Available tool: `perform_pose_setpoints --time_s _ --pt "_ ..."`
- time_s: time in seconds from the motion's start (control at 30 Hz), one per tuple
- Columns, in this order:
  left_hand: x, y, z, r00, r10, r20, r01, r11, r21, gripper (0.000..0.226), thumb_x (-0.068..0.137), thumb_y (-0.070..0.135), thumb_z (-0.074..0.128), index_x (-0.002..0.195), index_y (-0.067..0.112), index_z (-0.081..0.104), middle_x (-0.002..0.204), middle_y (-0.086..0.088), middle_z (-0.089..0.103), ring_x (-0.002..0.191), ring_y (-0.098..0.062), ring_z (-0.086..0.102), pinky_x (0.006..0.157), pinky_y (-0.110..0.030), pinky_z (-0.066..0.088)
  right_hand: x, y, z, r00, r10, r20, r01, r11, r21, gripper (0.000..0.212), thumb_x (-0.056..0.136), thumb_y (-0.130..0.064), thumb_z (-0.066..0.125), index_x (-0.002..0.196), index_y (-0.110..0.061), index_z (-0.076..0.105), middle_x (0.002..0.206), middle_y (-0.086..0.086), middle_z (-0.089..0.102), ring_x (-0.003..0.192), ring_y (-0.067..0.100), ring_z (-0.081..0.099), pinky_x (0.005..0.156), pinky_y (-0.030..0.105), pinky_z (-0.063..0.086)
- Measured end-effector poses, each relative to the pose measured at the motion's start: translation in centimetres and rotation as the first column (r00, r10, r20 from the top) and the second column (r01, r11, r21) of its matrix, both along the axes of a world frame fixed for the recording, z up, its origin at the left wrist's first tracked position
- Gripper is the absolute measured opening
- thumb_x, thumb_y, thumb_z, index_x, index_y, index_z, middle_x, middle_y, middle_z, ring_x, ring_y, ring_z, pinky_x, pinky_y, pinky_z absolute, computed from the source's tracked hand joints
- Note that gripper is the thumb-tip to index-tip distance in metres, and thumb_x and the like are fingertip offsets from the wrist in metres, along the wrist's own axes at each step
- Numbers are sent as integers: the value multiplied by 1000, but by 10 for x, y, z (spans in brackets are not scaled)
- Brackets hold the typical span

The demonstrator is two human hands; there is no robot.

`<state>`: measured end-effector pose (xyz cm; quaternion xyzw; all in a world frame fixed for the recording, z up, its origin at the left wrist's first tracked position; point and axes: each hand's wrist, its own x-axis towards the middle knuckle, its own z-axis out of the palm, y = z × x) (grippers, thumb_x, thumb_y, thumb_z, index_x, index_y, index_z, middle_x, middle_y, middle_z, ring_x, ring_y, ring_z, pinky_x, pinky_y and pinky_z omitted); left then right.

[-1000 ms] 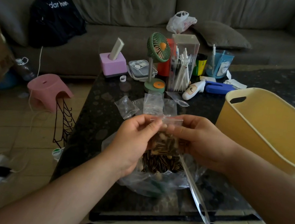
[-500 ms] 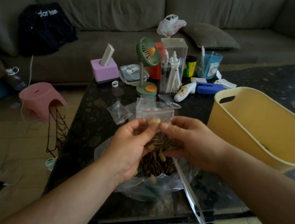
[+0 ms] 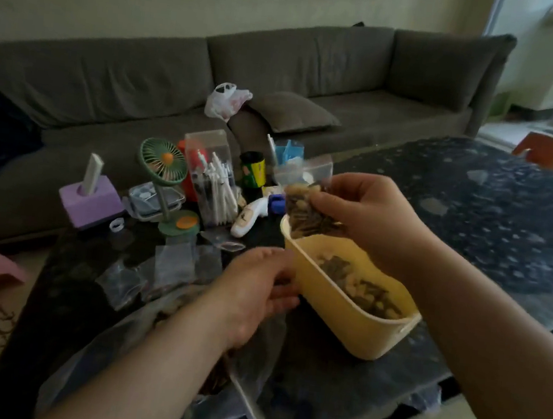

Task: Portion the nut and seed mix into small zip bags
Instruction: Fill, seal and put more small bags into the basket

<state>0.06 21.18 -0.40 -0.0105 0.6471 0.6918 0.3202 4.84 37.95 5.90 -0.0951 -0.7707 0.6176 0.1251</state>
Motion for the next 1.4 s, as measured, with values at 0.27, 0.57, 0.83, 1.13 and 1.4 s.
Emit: perform_pose_setpoints --time_s 0.27,0.57,0.83,1.13,1.4 --pt "8 50 -19 989 25 -147 -37 996 -84 21 100 18 71 116 13 59 109 -17 75 91 -29 78 72 -42 66 -7 57 -28 973 -190 131 147 949 281 15 96 -30 73 112 -28 73 98 -7 73 87 8 73 80 33 64" --pt "60 33 -30 917 32 -398 -41 999 -14 20 97 19 74 92 36 64 89 -2 73 82 -24 76 66 -43 65 -7 42 -47 940 -154 303 -73 778 624 11 97 -35 70 105 -28 73 90 -9 69 79 7 66 64 21 51" --pt "88 31 -40 888 25 -460 -25 1000 7 20 93 29 76 91 39 59 87 -2 72 86 -34 74 73 -61 64 -10 29 -58 926 -106 362 -203 670 714 11 96 -31 72 102 -22 69 94 -4 69 83 11 66 81 30 58" --pt "92 24 -44 853 15 -522 -16 1000 2 23 97 23 72 90 36 55 85 0 70 78 -22 71 70 -44 65 4 20 -59 953 2 303 -258 530 808 23 96 -19 69 119 -20 68 114 -5 66 100 11 63 87 25 54" --pt "92 20 -44 844 14 -536 -19 1000 -5 18 98 20 72 101 20 55 86 -6 69 72 -14 67 66 -27 59 7 15 -61 931 31 364 -323 538 779 25 95 -11 69 118 -21 69 111 -5 67 99 11 65 87 23 55"
